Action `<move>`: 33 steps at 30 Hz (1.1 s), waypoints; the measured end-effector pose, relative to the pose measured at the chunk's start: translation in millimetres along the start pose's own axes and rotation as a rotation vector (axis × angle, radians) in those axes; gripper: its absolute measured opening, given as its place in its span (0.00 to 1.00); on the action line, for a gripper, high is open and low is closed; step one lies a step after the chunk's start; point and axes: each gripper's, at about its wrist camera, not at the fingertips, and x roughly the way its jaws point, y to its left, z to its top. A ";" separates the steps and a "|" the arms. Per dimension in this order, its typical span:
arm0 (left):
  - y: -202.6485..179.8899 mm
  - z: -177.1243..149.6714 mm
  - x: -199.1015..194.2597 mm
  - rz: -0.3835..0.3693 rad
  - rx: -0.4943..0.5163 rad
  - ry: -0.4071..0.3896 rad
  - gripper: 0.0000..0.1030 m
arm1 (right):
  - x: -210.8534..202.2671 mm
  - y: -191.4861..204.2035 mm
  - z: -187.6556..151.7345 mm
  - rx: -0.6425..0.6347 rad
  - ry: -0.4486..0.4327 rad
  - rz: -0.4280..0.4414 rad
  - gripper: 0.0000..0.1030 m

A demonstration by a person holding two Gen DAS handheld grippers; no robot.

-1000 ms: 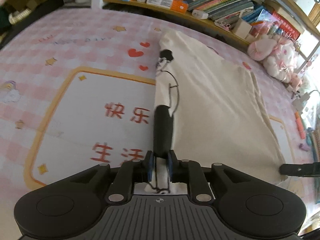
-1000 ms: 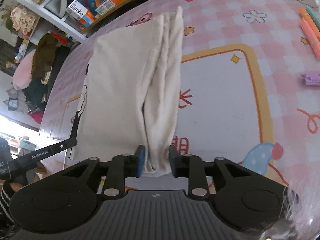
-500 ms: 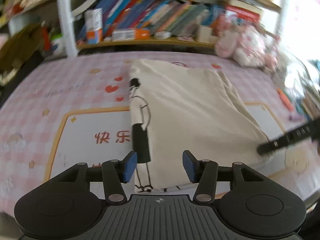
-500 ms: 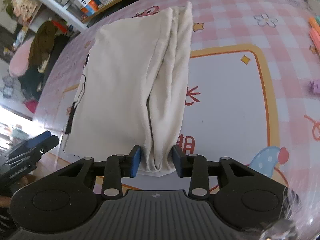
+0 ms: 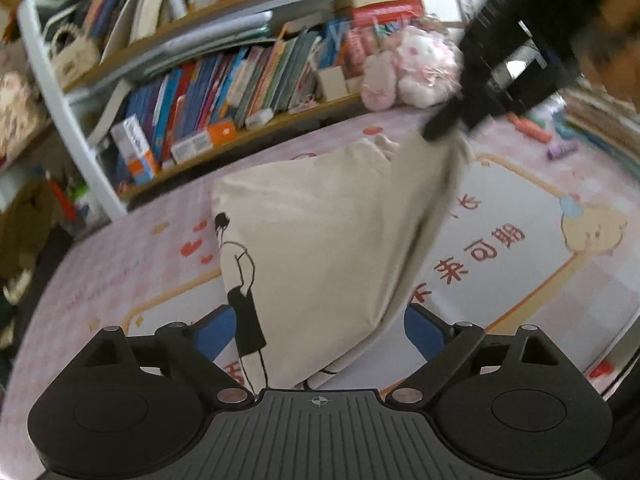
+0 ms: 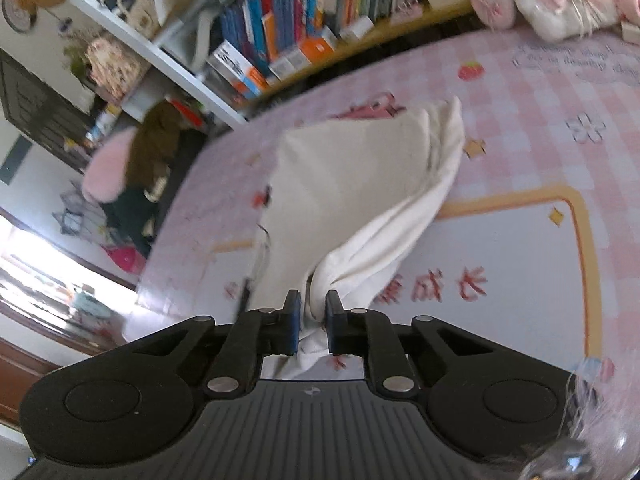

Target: Fold clothes

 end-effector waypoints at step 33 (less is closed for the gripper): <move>19.6 16.2 32.8 0.032 0.073 0.072 0.89 | 70.9 56.5 -114.6 -1.218 0.200 -0.257 0.44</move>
